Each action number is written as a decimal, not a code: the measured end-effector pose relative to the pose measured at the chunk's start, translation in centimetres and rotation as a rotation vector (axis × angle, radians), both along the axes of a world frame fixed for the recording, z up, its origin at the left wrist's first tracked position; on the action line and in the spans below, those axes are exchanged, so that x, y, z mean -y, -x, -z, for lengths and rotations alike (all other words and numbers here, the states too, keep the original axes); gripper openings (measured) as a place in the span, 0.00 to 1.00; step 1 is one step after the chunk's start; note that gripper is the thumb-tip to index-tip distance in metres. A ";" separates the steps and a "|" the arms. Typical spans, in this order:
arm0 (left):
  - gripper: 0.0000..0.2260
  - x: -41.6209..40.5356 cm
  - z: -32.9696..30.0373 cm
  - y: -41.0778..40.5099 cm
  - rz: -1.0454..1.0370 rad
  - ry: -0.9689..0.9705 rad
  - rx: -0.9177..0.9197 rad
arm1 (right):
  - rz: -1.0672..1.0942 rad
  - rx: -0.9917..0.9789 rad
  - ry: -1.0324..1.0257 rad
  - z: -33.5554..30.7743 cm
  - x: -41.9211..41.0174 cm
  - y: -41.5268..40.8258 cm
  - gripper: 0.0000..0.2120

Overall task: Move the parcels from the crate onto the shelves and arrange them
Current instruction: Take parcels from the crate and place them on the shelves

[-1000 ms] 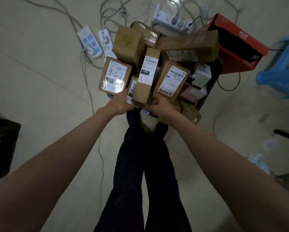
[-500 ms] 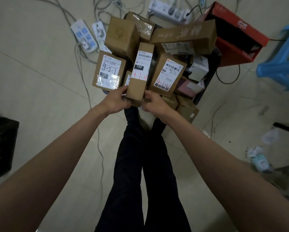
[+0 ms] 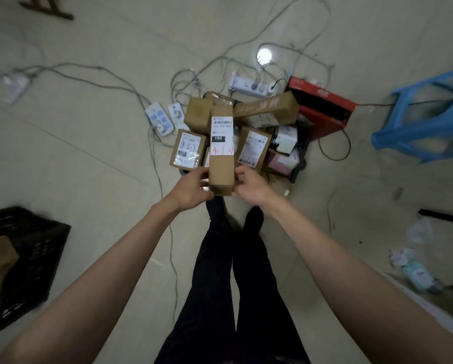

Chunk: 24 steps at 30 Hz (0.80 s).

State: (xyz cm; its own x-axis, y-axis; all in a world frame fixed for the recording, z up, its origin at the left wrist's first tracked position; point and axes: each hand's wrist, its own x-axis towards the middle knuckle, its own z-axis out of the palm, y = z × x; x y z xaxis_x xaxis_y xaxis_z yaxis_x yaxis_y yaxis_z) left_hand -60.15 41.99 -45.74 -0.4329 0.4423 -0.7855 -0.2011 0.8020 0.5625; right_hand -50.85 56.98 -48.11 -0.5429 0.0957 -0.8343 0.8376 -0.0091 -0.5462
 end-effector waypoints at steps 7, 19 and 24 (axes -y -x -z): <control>0.23 -4.2 -11.3 -0.5 0.126 -0.147 -0.152 | 0.123 -0.141 -0.129 -12.7 -4.2 -2.5 0.19; 0.18 -11.8 -22.6 -5.0 0.637 -0.448 -0.203 | 0.808 -0.263 -0.363 -24.0 -4.6 -13.6 0.05; 0.18 -14.2 -24.6 -7.8 0.898 -0.511 -0.094 | 1.130 -0.335 -0.359 -25.9 -1.1 -19.0 0.10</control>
